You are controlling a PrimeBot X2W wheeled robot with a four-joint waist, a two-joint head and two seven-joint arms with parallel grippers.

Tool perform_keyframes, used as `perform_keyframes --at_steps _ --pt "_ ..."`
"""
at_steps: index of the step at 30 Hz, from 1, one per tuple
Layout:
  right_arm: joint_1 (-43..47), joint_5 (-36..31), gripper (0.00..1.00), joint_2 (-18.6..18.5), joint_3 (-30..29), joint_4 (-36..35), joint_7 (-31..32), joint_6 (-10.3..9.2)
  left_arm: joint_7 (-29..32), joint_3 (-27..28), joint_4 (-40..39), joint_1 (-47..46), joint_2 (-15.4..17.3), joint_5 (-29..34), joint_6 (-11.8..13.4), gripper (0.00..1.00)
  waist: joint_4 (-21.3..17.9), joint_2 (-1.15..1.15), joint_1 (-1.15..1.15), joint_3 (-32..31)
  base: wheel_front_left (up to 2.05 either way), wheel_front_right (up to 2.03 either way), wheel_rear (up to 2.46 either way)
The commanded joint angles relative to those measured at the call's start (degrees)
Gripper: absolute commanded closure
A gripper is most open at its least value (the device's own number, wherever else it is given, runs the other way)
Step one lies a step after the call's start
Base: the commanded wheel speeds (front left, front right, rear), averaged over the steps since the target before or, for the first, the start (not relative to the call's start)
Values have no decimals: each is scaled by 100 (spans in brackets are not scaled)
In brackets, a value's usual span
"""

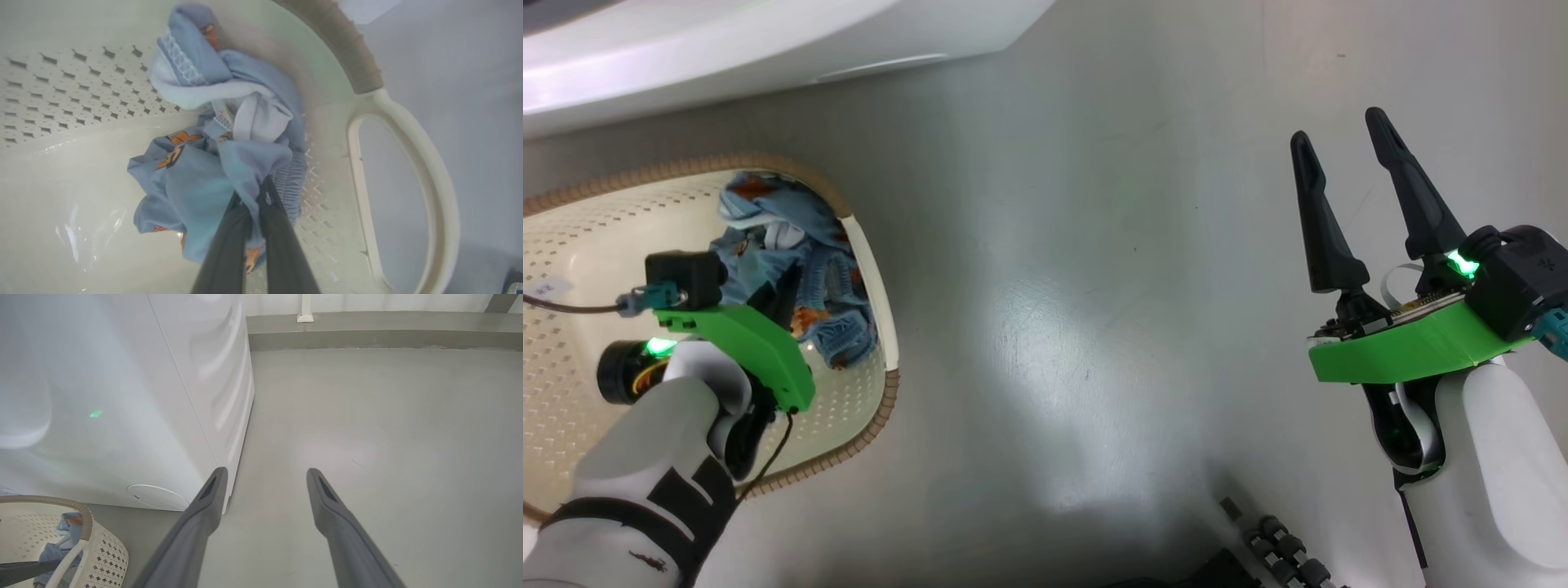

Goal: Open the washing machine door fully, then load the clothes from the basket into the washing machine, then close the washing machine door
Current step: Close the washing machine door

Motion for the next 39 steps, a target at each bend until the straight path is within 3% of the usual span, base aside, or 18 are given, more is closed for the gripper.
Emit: perform_keyframes --at_steps 1,7,17,39 --pt "141 -59 0 7 125 -140 -43 8 -36 50 -7 21 208 -45 -9 100 3 0 0 -12 0 0 0" --pt "147 -55 0 -1 101 -113 -43 8 -36 40 -55 7 241 -208 -9 100 49 0 0 -140 0 0 0" --pt "242 -37 0 -51 57 -32 -43 8 -36 704 -240 324 258 -157 -9 100 244 0 0 -591 0 0 0" --pt "844 64 0 -280 -33 216 -43 8 -36 2878 -1320 1810 63 1461 -9 100 829 0 0 -1978 0 0 0"
